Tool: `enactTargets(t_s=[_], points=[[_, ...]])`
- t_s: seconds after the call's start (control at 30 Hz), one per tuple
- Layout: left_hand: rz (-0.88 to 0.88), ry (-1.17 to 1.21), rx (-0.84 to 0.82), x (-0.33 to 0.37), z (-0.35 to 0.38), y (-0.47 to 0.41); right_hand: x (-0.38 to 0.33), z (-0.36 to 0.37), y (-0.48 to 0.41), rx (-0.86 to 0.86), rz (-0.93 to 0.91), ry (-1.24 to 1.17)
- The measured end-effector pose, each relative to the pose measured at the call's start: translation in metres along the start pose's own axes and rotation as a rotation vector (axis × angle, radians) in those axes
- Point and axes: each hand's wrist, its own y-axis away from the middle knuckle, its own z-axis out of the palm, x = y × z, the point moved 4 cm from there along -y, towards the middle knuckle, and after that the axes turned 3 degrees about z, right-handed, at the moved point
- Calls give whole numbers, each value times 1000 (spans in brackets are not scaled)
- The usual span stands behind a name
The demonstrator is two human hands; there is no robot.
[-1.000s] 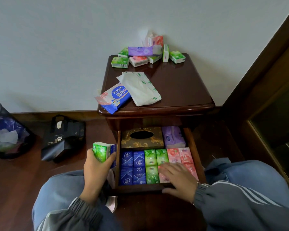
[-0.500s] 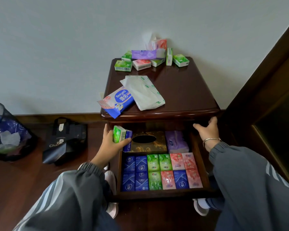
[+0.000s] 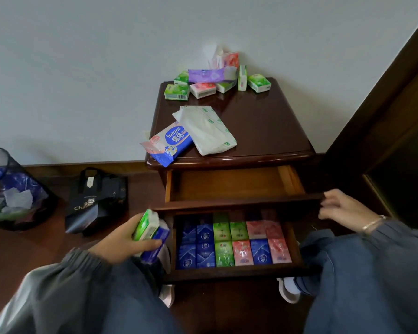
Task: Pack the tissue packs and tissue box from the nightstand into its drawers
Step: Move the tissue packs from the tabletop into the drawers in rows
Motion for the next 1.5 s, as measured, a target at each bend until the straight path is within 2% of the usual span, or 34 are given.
enactTargets(t_s=[0.03,0.1,0.2,0.27,0.37,0.43,0.5,0.63,0.8,0.9,0.97,1.07,1.17,1.23,1.4,1.5], points=[[11,-12,-20,1,-4,15,2,-1,15,-43,11,69],[58,-30,-14,12,-8,39,-1,3,40,-12,-22,202],[171,-12,60,40,2,56,-26,32,69,118,-246,296],[247,-87,95,61,17,53,-43,61,77,114,-348,365],[244,-206,102,85,47,39,-59,92,78,166,-405,363],[217,-299,132,94,60,33,-67,94,78,274,-449,309],[161,-302,165,96,63,31,-69,88,77,300,-441,301],[-5,-239,97,87,59,38,-61,77,77,158,-266,316],[-116,-168,-30,73,58,47,-44,82,83,50,-250,322],[-129,-107,11,78,57,45,-51,81,82,-9,-258,361],[-98,-31,121,85,58,43,-62,83,80,-66,-248,367],[12,-23,316,101,63,41,-93,93,85,-92,-376,231],[106,-123,420,119,73,40,-130,110,96,-204,-446,-72],[136,-184,443,127,80,37,-148,119,101,-253,-439,-184],[168,-210,462,134,86,25,-164,132,93,-255,-433,-217],[245,-210,350,136,87,13,-160,131,80,-204,-412,-311]])
